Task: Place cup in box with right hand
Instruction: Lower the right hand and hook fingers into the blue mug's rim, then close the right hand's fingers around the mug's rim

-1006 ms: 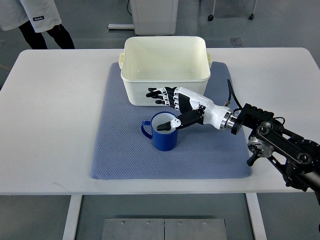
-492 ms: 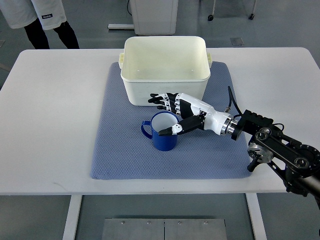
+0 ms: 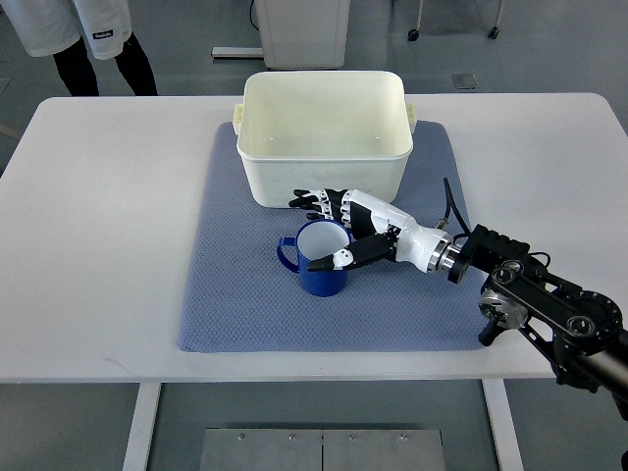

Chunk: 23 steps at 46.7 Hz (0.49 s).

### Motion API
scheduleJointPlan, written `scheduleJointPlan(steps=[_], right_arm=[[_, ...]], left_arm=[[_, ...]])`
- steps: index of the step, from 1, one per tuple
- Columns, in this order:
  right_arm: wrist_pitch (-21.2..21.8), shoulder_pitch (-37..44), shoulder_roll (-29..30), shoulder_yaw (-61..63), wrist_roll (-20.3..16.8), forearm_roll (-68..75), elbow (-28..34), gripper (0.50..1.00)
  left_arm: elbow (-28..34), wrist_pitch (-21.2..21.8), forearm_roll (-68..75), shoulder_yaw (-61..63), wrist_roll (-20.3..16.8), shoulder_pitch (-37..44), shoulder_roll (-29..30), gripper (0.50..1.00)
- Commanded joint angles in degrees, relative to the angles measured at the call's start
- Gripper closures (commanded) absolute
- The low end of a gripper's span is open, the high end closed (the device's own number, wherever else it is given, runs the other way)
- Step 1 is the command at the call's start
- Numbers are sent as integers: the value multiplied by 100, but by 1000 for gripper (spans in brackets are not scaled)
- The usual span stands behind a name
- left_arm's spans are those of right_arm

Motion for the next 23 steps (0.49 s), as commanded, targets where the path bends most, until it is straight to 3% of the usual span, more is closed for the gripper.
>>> scheduleJointPlan(steps=[1,23], right_arm=[[-5,-9,10,-18,2,0,-4,505],[-67,-44,45,-132,213,0,-92,517]], left_arm=[[-7,2,0,0,0,0,0,500],[2,2,0,0,0,0,0,500]])
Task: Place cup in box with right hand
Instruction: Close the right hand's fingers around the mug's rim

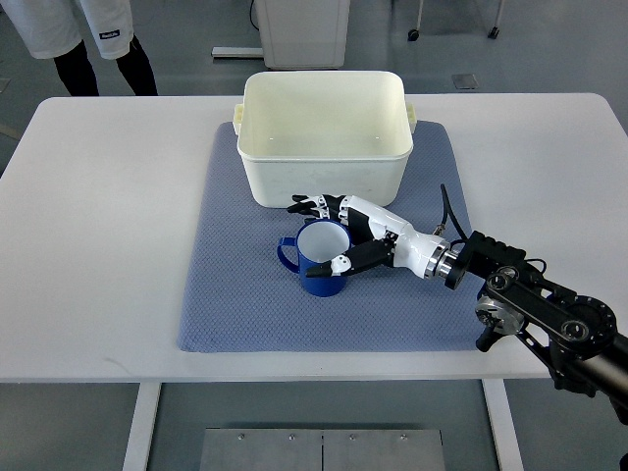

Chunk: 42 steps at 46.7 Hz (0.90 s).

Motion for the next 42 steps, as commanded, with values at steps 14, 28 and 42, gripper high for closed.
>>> scheduleJointPlan(steps=[14,28,42], right_arm=[[-223,-24,166,-58,74,0,-238,515],[-302,-33,193,-181,136,9,-335,515],[-302,-59,228,-181,197,53,-520,555]], left_arm=[[2,2,0,0,0,0,0,500],[2,2,0,0,0,0,0,500],[2,2,0,0,0,0,0,500]])
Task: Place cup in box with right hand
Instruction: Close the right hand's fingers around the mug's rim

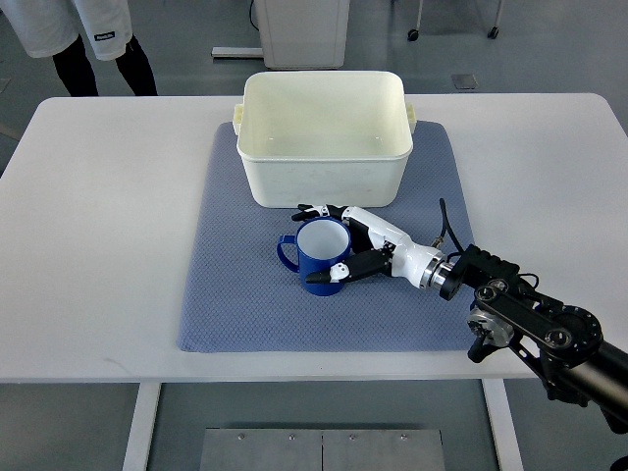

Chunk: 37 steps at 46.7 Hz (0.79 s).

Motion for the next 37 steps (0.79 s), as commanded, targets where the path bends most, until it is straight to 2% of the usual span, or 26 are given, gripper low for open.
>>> scheduleJointPlan(steps=[1,12,18,24,26,28,37], right_arm=[[-8,-1,0,7,0,28,-35,563],[1,-1,0,-2,0,46,-70,630],[1,-1,0,-2,53,54,-61,709],[9,8,-9,-46,97,54,-52,829],[9,8,-9,-90,115,54,-52,902],[9,8,-17,-125,141,54,-44,1000],[-8,8,0,-196,132,54,-35,1000]], left_arm=[[1,-1,0,0,0,0,0,500],[1,-1,0,0,0,0,0,500],[1,-1,0,0,0,0,0,500],[1,-1,0,0,0,0,0,500],[1,-1,0,0,0,0,0,500],[1,-1,0,0,0,0,0,500],[1,-1,0,0,0,0,0,500]])
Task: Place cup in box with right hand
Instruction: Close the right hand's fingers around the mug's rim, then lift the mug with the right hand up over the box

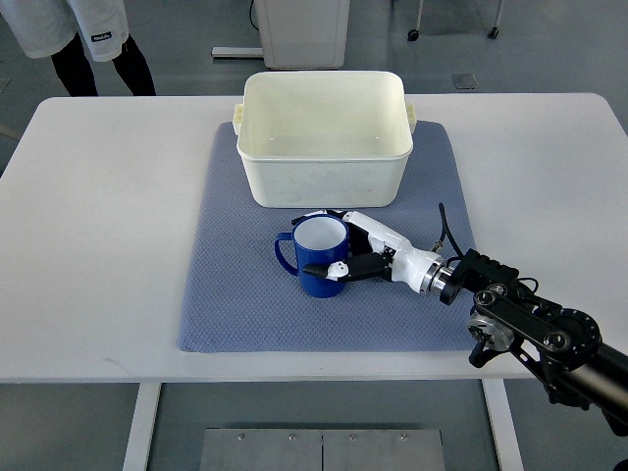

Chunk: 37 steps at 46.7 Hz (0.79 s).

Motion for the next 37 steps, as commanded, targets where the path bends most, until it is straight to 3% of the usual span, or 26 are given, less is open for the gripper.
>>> scheduleJointPlan(steps=[1,15,37], right_arm=[[-34,1,9,-1,-24,-3,18,1000],[-131,45,-201,34,64,6,175,1000],[-227,72,-1361,157,46,94,1318,1000]], left_arm=[[3,0,0,1,0,0,0,500],[3,0,0,1,0,0,0,500],[3,0,0,1,0,0,0,500]])
